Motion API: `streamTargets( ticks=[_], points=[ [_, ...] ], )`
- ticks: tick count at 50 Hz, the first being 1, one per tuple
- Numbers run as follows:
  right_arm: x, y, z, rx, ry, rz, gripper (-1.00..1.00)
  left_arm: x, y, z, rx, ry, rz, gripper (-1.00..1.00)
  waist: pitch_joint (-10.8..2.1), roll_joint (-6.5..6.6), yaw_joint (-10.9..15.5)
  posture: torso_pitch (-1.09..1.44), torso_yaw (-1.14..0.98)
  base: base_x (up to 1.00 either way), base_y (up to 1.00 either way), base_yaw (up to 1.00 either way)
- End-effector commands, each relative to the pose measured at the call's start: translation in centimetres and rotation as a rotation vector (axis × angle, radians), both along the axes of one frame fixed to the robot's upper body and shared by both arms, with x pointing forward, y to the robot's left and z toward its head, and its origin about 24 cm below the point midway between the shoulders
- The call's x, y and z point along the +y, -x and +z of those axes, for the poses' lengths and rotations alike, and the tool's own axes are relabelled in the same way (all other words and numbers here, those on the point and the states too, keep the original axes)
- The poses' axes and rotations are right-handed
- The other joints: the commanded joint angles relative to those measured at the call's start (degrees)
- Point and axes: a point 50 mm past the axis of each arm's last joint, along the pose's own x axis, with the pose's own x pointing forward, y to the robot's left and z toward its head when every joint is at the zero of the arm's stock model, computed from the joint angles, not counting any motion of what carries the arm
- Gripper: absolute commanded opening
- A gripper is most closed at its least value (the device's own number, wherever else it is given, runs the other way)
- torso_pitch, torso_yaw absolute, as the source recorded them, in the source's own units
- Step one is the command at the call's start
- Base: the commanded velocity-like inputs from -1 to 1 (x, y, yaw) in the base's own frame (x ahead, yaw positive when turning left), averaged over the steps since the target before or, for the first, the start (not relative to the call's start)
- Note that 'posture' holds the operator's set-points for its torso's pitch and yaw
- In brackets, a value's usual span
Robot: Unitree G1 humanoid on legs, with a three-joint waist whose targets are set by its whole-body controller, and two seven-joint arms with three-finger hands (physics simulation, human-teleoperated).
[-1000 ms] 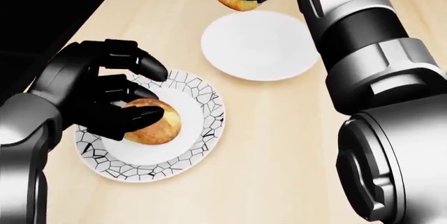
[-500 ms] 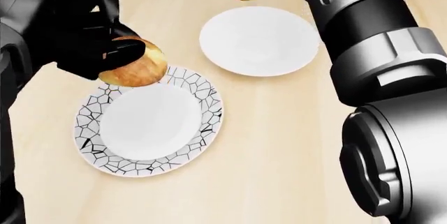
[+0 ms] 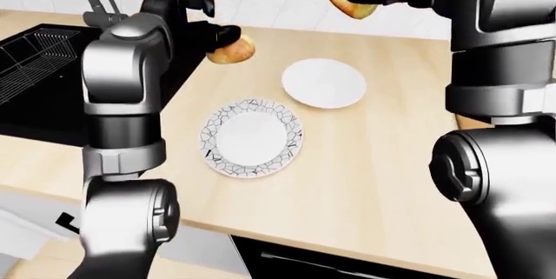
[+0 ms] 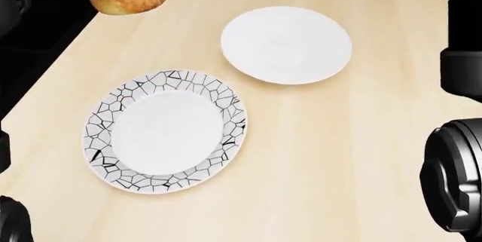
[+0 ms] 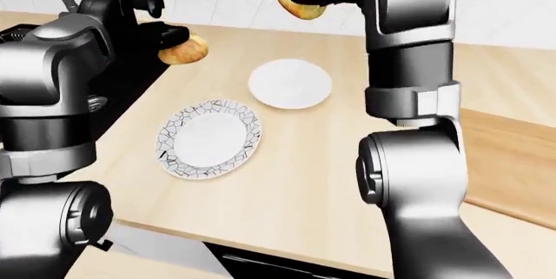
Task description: Place all breads on the cutting board.
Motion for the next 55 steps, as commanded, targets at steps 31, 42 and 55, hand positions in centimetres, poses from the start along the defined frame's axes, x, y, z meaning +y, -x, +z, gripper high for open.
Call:
streamTargets(
  ticks=[31,42,55],
  points=[
    [-0.1,1.8,2.4,-0.080,-0.005,0.015,-1.00,0.0,0.4,2.5,-0.109,0.023,0.003,-1.00,-4.29,1.20,0.0,0.00,0.00,-0.43,0.00,0.00],
    [0.1,1.6,2.0,-0.082,-0.008,0.024,-1.00,0.2,0.3,2.0,-0.103,0.030,0.006,-1.00,-3.65,4.08,0.9,0.00,0.00,-0.15,-0.20,0.00],
    [-0.1,1.2,1.4,-0.077,-0.017,0.018,-1.00,0.3,0.3,1.9,-0.103,0.033,0.009,-1.00,-2.01,-1.74,1.8,0.00,0.00,0.00,-0.52,0.00]
  ],
)
